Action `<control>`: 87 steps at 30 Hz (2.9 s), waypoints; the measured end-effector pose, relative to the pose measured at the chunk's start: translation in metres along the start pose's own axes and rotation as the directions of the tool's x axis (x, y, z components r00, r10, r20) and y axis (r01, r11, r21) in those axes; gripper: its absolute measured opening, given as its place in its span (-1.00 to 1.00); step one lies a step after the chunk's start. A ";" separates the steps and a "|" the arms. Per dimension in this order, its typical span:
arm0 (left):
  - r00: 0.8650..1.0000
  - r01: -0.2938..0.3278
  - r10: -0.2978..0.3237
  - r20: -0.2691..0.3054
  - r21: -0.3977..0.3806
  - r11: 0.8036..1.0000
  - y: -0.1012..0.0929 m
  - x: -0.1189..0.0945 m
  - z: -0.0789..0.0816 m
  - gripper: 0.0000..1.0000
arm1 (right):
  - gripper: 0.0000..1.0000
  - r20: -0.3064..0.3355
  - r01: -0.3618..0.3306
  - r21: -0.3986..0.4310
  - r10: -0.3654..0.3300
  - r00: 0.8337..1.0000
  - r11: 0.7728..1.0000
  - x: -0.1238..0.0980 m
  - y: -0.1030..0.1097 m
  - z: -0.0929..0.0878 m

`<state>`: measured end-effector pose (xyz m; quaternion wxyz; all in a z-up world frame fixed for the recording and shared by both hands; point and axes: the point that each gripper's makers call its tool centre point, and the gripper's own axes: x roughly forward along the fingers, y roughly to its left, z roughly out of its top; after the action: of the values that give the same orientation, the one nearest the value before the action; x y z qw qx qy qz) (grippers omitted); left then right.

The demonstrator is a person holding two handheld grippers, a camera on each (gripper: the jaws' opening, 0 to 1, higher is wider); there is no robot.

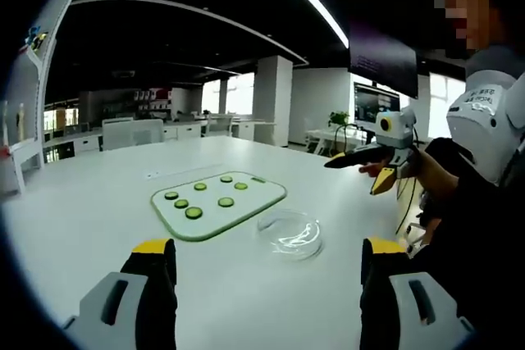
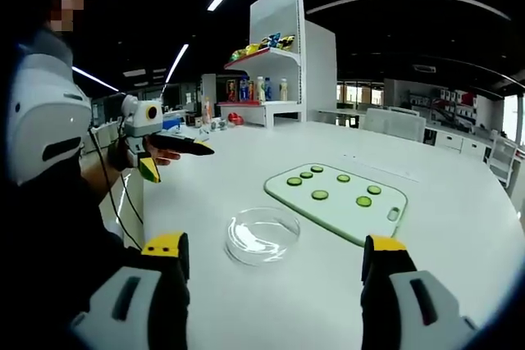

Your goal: Open the petri dish lid, add cucumber slices into the petri dish, and close the lid

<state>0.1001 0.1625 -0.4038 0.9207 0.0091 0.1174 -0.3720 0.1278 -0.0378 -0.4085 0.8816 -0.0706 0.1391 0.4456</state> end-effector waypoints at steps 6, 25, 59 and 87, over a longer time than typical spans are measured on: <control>1.000 0.008 -0.008 -0.006 0.002 1.000 -0.002 0.001 -0.001 0.87 | 0.67 -0.009 -0.006 -0.002 0.006 1.000 1.000 0.002 0.000 -0.002; 1.000 0.031 -0.031 0.000 -0.018 0.999 -0.006 0.005 0.002 0.90 | 0.67 -0.012 0.003 0.002 -0.002 1.000 1.000 -0.003 -0.003 -0.006; 0.953 0.298 -0.301 0.021 0.088 0.951 -0.025 0.084 -0.027 0.77 | 0.63 -0.017 -0.268 -0.126 0.268 0.963 0.955 0.058 0.004 -0.032; 0.896 0.444 -0.432 -0.105 0.183 0.877 -0.031 0.117 -0.058 0.40 | 0.39 -0.086 -0.415 -0.194 0.406 0.910 0.889 0.097 0.017 -0.058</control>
<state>0.1481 0.0664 -0.4843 0.8030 0.0873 0.1060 -0.5800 0.1579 0.0322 -0.4939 0.7521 -0.1410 0.1223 0.6320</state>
